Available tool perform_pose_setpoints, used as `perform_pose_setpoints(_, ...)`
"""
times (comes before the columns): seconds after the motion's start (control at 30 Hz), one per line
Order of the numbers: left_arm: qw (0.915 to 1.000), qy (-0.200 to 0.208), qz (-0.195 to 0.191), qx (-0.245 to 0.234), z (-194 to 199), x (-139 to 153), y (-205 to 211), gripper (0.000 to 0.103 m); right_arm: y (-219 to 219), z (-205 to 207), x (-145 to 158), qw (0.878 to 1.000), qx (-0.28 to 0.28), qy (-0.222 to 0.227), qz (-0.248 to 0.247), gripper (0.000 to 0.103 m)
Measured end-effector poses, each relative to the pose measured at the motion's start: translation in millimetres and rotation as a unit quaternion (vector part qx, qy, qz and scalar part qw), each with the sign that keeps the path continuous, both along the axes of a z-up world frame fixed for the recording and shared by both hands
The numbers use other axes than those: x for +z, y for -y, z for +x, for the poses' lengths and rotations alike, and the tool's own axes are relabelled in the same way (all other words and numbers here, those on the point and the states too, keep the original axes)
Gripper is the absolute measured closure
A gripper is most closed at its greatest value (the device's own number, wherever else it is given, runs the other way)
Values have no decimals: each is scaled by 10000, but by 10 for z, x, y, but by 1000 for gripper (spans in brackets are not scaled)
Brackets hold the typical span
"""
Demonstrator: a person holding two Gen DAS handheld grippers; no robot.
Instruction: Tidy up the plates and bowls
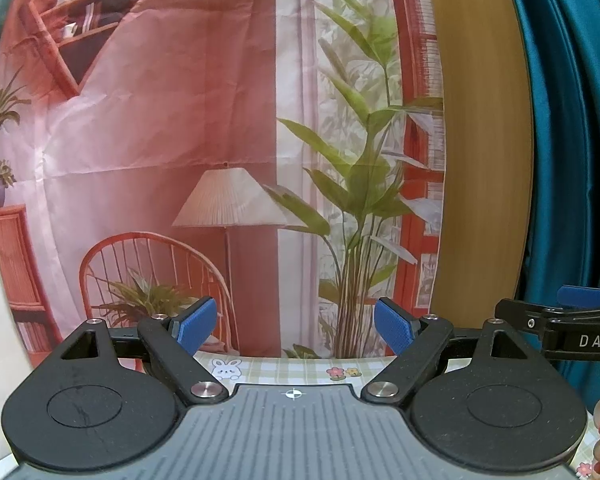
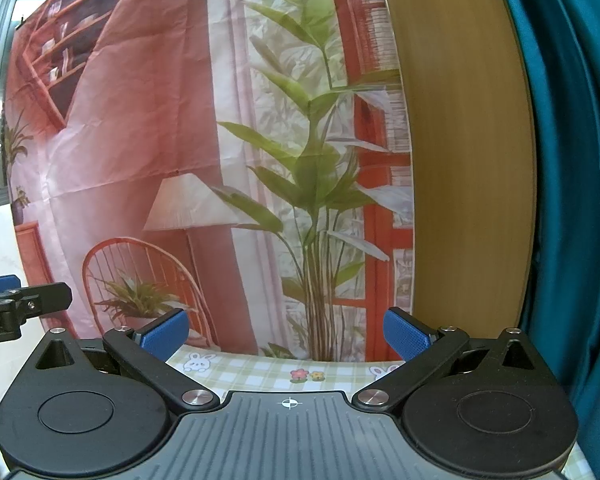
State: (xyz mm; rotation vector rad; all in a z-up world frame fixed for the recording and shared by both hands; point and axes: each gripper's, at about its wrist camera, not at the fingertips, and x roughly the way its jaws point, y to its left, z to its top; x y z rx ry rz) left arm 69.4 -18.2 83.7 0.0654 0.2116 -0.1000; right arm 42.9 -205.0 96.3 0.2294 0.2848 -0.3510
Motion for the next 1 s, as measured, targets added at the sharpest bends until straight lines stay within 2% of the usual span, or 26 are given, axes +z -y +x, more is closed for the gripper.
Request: perform_pose_setpoints(1.0,10000,-6,-60,58,-23,-19,21,16,-6,-6,-3,10000,9,5,-5,0)
